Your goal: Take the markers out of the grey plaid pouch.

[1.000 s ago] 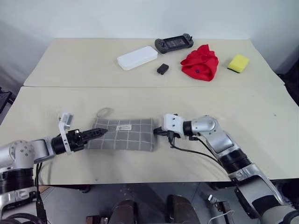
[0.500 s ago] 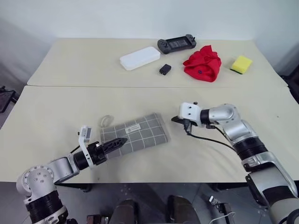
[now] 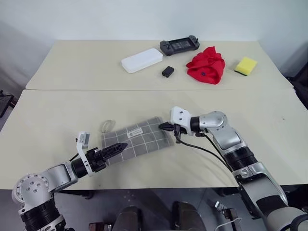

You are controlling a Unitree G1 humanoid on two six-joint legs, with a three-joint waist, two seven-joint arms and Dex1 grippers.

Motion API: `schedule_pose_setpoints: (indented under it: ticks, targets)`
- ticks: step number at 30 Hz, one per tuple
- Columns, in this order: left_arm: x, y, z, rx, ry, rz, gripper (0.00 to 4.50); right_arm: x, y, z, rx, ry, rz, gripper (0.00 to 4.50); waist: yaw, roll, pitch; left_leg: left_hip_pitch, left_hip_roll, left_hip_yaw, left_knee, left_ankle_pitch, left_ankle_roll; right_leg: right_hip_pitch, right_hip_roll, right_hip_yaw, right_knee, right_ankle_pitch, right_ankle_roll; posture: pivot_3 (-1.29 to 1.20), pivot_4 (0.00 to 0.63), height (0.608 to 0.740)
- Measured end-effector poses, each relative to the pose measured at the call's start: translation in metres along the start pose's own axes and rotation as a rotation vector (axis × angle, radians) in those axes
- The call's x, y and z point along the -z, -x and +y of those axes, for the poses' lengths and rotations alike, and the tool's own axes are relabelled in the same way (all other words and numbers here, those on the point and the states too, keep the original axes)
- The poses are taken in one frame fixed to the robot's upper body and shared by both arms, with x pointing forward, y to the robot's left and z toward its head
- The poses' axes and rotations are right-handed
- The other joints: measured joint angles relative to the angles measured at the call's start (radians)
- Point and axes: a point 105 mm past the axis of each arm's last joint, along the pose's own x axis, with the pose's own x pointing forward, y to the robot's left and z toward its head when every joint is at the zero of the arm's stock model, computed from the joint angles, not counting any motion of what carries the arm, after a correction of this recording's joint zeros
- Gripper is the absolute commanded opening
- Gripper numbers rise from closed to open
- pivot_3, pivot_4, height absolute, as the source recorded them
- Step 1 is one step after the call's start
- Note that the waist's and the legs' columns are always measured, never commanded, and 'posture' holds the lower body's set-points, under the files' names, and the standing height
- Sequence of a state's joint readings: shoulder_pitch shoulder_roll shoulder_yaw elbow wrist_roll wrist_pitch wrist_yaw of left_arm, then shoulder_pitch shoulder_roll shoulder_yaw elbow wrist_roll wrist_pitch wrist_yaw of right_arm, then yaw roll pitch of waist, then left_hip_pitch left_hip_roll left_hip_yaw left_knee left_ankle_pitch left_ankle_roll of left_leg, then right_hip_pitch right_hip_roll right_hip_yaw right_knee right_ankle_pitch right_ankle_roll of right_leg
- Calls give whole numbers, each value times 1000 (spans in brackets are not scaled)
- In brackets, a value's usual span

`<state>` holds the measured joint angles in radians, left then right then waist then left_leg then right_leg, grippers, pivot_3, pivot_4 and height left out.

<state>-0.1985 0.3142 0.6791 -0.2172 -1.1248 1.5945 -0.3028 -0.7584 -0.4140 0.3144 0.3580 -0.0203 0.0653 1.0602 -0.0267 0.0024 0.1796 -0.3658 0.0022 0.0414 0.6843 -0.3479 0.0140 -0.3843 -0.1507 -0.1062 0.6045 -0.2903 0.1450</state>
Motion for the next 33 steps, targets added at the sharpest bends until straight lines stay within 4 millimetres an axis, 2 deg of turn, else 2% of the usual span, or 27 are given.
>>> schedule_pose_setpoints:
  ticks: [4,8,18,22,25,33]
  targets:
    - [-1,0,1,-4,5,1,4500,1,-8,9,-44,21,17,9,-1,0,0,2,-1,0,0,0,-1,1,1,0,0,0,0,0,150,740]
    - [-5,3,4,-21,4,8,4500,3,-14,14,-82,111,36,9,-3,0,0,10,-1,0,-2,0,-2,9,2,0,-1,-1,-1,0,150,740]
    - [-43,61,24,-213,-12,6,4500,5,-19,11,-94,172,15,9,-24,0,0,13,8,0,-3,-1,-6,8,4,0,5,-5,-8,0,150,740]
    - [-55,58,26,-192,32,-12,4500,6,-19,11,-93,174,10,9,-21,0,0,13,8,0,-3,-1,-6,8,4,-1,5,-5,-8,0,150,740]
    - [-60,49,25,-173,55,15,4500,5,-21,11,-94,174,4,9,-23,0,0,13,8,0,-4,-2,-6,8,4,-1,5,-5,-8,0,150,740]
    - [-49,34,19,-102,102,101,4500,4,-21,12,-92,177,-1,9,-25,0,0,13,8,0,-4,-2,-6,7,3,0,5,-5,-8,0,150,740]
